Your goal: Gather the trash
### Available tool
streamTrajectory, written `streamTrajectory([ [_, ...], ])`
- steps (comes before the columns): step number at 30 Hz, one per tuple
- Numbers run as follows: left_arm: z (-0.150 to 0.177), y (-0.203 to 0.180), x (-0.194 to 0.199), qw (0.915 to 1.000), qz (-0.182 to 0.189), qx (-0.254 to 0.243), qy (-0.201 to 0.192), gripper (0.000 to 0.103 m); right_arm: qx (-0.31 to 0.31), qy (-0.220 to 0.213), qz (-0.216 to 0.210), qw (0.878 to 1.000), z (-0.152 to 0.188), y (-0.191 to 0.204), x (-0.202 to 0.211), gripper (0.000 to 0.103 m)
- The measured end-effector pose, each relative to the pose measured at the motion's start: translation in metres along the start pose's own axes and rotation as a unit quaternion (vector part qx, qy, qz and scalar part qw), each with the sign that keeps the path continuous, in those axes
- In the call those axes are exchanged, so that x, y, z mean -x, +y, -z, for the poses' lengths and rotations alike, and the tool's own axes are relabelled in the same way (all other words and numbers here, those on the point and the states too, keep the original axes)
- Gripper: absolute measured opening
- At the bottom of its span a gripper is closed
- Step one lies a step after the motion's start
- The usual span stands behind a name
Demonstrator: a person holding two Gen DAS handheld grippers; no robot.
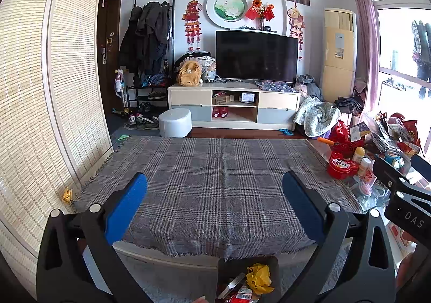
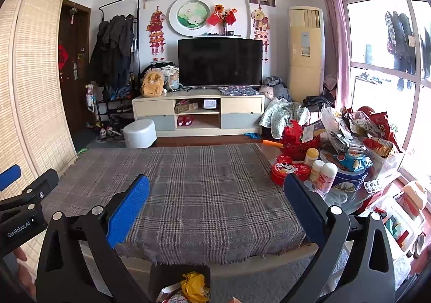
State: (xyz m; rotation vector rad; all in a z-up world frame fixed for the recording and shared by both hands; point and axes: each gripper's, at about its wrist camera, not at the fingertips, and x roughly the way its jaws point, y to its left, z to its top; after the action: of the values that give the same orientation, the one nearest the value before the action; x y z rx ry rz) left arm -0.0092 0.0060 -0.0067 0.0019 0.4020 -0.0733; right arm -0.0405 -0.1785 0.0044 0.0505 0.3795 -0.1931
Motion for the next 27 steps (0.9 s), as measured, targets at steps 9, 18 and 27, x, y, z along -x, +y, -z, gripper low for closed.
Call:
streamTrajectory([
  [9,-0.0011,-0.0017,0.0004,1.0,0.003,0.0,-0.001,0.095,-0.005,0.001,-0.001,1.0,0.0003,-0.0019,-0.0019,0.1],
  [18,-0.0028,-0.004,0.001,1.0,0.007,0.004,-0.002,0.095,-0.006,0.001,-0.003,1.0,0.0006,-0.0022,-0.0025,0.1],
  [27,-0.0026,-0.0037,0.0015,1.0,0.007,0.003,-0.002,0.095,-0.007,0.001,-0.005,1.0,0.0007,-0.0008,-0.002,0.1],
])
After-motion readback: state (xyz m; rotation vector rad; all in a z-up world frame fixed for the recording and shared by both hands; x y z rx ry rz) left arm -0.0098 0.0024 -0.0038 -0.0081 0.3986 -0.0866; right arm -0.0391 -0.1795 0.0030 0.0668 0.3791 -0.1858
